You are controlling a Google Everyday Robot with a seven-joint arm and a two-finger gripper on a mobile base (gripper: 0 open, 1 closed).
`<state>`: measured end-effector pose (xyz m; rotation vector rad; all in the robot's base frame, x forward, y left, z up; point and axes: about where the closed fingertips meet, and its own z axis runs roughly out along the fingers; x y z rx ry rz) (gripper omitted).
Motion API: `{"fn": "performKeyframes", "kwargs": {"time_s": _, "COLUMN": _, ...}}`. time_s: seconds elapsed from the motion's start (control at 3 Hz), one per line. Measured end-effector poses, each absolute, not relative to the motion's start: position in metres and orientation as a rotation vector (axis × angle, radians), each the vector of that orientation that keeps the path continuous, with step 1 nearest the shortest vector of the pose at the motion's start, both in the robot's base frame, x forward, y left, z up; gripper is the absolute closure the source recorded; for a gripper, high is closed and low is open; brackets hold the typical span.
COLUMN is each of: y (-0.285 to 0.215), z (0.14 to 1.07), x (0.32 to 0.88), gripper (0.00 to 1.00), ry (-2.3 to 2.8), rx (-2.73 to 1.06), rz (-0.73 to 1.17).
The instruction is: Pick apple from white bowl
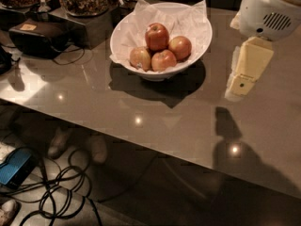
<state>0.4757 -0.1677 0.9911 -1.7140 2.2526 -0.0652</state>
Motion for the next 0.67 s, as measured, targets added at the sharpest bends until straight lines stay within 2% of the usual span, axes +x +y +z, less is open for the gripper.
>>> {"fn": "performKeyframes", "kwargs": {"time_s": 0.67, "y": -0.157, "z": 0.995, "x": 0.487, "gripper": 0.0, "ry": 2.276, "rx": -1.616, "rz": -0.062}}
